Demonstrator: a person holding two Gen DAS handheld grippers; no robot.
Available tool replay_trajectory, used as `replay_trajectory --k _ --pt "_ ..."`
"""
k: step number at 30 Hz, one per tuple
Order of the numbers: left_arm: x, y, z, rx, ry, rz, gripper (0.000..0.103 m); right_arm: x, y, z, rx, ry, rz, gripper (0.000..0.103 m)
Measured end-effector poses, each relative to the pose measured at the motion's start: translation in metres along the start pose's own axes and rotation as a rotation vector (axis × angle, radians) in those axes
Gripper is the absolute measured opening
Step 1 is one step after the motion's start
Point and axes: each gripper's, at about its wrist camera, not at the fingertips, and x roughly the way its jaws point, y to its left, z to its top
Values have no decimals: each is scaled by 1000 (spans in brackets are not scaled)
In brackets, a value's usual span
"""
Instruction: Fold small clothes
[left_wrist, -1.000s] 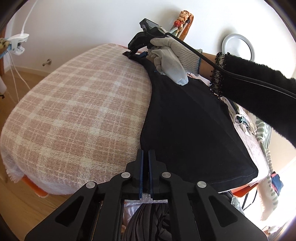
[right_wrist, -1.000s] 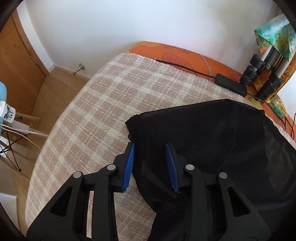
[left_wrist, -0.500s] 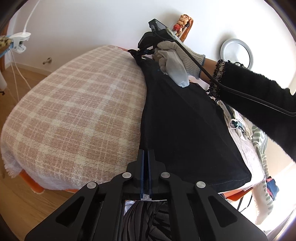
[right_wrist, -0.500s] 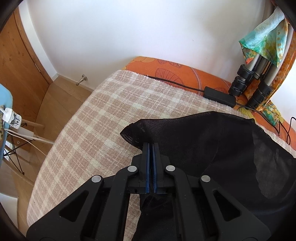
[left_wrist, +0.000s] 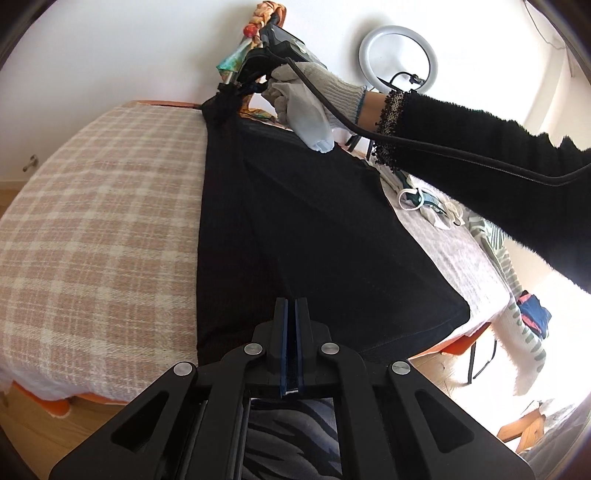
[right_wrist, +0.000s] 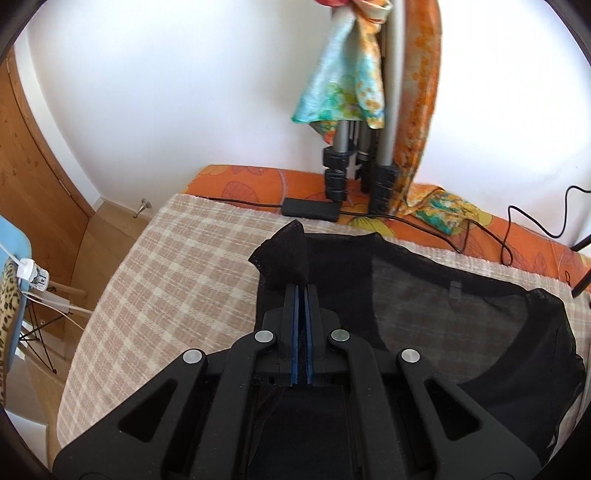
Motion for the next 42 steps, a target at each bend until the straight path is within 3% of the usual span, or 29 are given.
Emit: replay_trajectory --k 5,15,21,22,24,25,26,35,42 --pt "15 -5 -2 -2 62 -14 2 10 -30 -14 27 42 -81 3" --pt "26 -18 -2 21 90 -9 2 20 -34 -14 0 55 -161 4" --pt "32 -26 -2 60 121 -13 5 30 -47 -16 28 119 -183 4" --pt "32 -27 -2 64 133 -17 11 31 -50 -16 42 131 -187 8" --pt "31 -28 -2 71 137 -27 20 27 -56 -16 67 131 -187 30" --pt "29 -29 -2 75 135 -35 27 20 -59 -16 77 112 -182 49" --pt "26 -30 -2 77 128 -36 35 13 -61 -15 83 86 -176 57" --pt "-10 -23 -2 31 76 -52 38 -76 -90 -23 103 -43 -122 58" --pt "-26 -30 -3 41 26 15 38 -166 -115 -50 104 -155 -82 58"
